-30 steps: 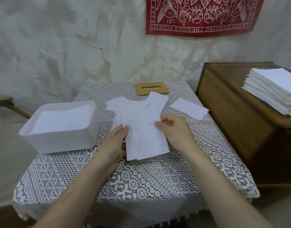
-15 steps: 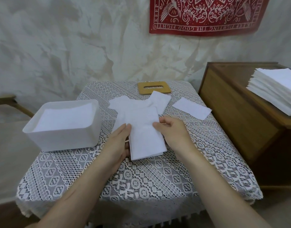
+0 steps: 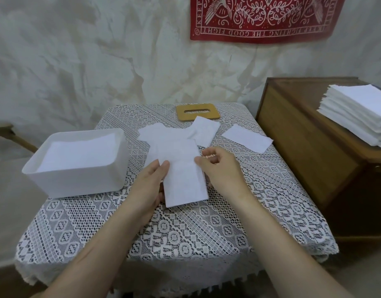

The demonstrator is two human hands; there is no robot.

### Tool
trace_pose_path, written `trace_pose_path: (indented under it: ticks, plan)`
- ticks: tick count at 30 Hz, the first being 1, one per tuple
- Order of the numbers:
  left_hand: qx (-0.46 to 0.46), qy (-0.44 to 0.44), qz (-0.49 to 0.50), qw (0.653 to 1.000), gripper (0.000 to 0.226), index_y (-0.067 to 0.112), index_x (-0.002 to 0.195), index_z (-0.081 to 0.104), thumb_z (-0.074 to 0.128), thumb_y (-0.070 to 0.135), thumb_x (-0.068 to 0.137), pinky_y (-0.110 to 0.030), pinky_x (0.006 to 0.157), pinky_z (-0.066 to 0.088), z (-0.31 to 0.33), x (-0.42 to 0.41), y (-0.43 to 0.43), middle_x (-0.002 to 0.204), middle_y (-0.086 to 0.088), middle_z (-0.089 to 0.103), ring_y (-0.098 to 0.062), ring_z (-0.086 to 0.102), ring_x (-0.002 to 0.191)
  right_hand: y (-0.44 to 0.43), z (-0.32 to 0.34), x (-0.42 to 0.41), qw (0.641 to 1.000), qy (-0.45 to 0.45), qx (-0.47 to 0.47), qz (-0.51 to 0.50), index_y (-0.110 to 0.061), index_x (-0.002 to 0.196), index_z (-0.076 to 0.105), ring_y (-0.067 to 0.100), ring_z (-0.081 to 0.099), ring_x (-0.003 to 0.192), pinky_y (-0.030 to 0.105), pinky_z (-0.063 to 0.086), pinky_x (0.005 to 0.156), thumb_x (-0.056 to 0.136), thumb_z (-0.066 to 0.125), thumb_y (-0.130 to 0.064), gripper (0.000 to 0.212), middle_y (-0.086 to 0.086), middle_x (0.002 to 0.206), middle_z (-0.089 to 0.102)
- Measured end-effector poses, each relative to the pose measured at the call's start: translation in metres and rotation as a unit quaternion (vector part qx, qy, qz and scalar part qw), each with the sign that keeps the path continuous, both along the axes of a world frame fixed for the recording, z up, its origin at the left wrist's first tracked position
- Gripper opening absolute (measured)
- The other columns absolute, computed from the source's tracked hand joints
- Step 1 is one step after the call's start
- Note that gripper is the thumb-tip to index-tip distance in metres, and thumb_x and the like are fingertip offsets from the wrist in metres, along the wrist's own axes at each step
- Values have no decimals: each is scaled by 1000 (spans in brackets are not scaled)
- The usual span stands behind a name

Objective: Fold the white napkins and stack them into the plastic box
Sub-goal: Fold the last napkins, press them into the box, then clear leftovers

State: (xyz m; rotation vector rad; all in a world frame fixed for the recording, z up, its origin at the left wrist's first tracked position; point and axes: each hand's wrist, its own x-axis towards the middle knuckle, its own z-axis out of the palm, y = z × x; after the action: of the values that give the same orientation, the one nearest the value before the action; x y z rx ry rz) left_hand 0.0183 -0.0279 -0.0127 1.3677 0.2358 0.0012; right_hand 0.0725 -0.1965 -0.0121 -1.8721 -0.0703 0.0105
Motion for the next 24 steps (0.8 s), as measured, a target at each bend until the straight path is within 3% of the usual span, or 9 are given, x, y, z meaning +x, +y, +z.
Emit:
trace_pose_path:
  ticks: [2, 3, 6, 8, 11, 15, 17, 20, 24]
  plan:
    - [-2, -1, -7, 1000, 23, 19, 114, 70, 48, 24, 109, -41, 87, 59, 1, 0, 1, 110, 1, 80, -15, 77, 98, -2, 0, -1, 998, 45, -4, 37, -29, 102, 68, 14, 69, 84, 40, 55, 74, 75, 71, -61, 42, -6, 96, 72]
    - [-2, -1, -9, 1000, 23, 18, 114, 70, 48, 23, 109, -40, 87, 59, 1, 1, 1, 110, 1, 80, -16, 77, 99, -3, 0, -1, 997, 62, 5, 55, -24, 103, 70, 7, 66, 80, 31, 49, 69, 83, 73, -54, 36, -8, 95, 72]
    - [17, 2, -11, 1000, 23, 16, 116, 70, 50, 24, 109, -34, 76, 61, -1, 2, 2, 108, -1, 80, -15, 77, 93, -9, -4, 2, 994, 77, 26, 67, -13, 99, 72, -9, 54, 53, 18, 36, 59, 93, 72, -27, 15, -17, 70, 65]
    - [45, -2, -18, 999, 21, 16, 120, 69, 54, 23, 107, -30, 68, 60, -2, 4, 3, 107, -1, 80, -17, 78, 91, -9, -7, 5, 996, 69, 33, 52, -13, 93, 72, -8, 52, 48, 19, 35, 58, 93, 72, -22, 9, -19, 61, 61]
    - [77, 4, -9, 997, 20, 19, 121, 68, 62, 18, 103, -40, 78, 61, -5, 9, 7, 108, -3, 80, -24, 78, 96, -3, -9, 8, 998, 44, 17, 39, -18, 83, 72, 4, 56, 59, 28, 43, 63, 91, 73, -25, 11, -12, 71, 66]
    - [77, 30, 3, 997, 16, 15, 115, 70, 64, 14, 100, -39, 73, 59, -8, 17, 14, 106, -7, 80, -24, 77, 89, 2, -13, 11, 998, 26, -48, 21, -22, 78, 72, 16, 66, 73, 45, 57, 80, 90, 72, -33, 15, -10, 73, 70]
    - [77, 39, -1, 996, 15, 13, 114, 71, 63, 14, 101, -35, 65, 58, -8, 19, 16, 104, -7, 80, -21, 76, 83, -1, -11, 16, 998, 27, -55, 11, -22, 79, 73, 14, 67, 67, 42, 58, 74, 91, 70, -33, 17, -8, 71, 73]
    - [84, 42, -3, 996, 17, 13, 117, 70, 62, 17, 102, -35, 65, 57, -9, 24, 21, 106, -9, 79, -22, 74, 83, -9, -3, 29, 995, 17, -96, -23, -22, 82, 73, 5, 62, 50, 21, 47, 52, 97, 67, -28, 17, -9, 67, 73]
    - [79, 41, 6, 996, 18, 17, 118, 68, 62, 18, 102, -34, 65, 60, -8, 32, 28, 107, -6, 79, -22, 76, 86, -12, -1, 60, 973, -30, -224, -55, -26, 96, 69, 16, 67, 74, 29, 49, 64, 97, 66, -30, 5, -9, 85, 70]
